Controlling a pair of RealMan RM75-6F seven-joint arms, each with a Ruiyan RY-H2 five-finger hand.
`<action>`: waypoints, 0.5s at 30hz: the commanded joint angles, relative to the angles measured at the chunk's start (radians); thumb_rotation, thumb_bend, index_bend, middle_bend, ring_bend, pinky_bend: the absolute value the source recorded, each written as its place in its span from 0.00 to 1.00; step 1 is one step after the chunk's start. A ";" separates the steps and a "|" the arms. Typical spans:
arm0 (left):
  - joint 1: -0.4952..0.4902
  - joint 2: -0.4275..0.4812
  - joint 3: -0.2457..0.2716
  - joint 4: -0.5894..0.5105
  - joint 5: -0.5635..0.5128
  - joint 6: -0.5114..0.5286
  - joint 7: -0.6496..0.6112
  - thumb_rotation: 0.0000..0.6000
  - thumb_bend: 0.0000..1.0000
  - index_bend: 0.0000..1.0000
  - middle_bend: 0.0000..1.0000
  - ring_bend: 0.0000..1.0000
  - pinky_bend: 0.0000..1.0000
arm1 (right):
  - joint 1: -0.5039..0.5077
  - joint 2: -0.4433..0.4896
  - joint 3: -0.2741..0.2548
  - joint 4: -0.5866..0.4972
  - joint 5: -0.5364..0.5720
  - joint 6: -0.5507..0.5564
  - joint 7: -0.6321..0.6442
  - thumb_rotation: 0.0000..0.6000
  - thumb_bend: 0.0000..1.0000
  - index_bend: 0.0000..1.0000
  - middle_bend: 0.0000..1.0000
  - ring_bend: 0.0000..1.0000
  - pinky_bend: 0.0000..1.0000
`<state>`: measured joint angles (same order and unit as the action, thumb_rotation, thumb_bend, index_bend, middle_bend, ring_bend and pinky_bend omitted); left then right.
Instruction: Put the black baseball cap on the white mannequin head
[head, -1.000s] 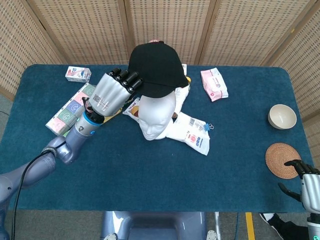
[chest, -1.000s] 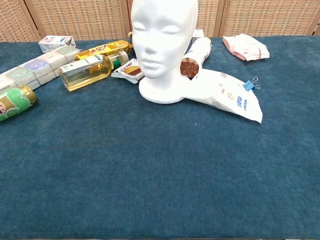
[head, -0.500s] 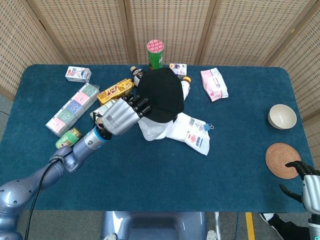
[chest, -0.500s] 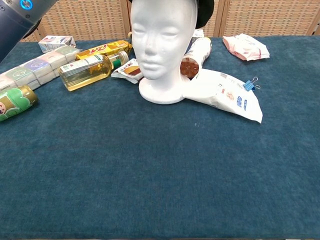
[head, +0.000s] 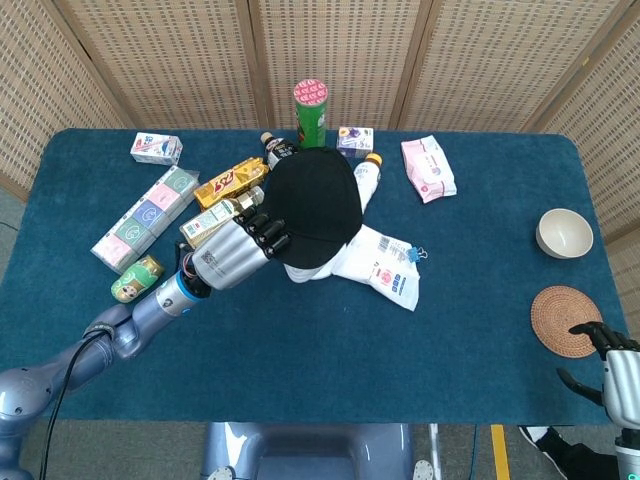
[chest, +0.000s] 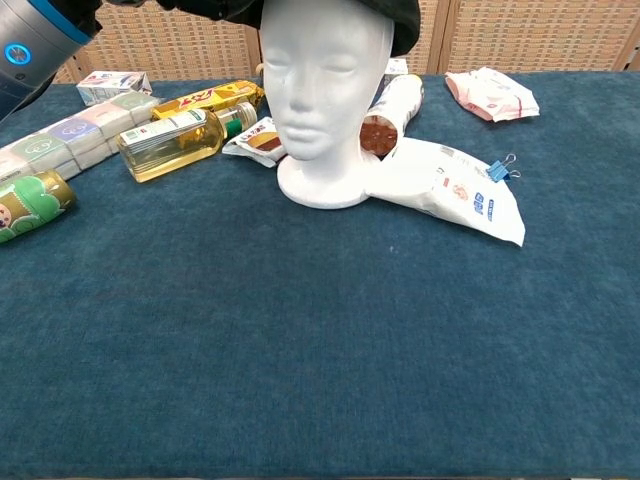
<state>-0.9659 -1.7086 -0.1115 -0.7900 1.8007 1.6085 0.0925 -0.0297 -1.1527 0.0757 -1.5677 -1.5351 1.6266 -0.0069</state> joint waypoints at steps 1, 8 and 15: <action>0.008 0.022 0.002 -0.054 -0.022 -0.044 0.037 1.00 0.42 0.69 0.63 0.52 0.66 | -0.002 0.000 -0.001 0.000 0.001 0.002 0.000 1.00 0.08 0.38 0.39 0.47 0.53; 0.025 0.103 -0.005 -0.261 -0.068 -0.140 0.156 1.00 0.36 0.42 0.39 0.32 0.54 | -0.004 -0.002 0.000 0.005 -0.001 0.006 0.011 1.00 0.08 0.38 0.39 0.47 0.53; 0.050 0.207 -0.022 -0.482 -0.140 -0.245 0.293 1.00 0.32 0.20 0.21 0.14 0.40 | -0.002 -0.004 0.002 0.014 -0.005 0.009 0.025 1.00 0.08 0.38 0.39 0.47 0.53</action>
<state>-0.9308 -1.5481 -0.1241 -1.2034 1.6967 1.4082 0.3319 -0.0322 -1.1571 0.0781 -1.5541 -1.5395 1.6356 0.0177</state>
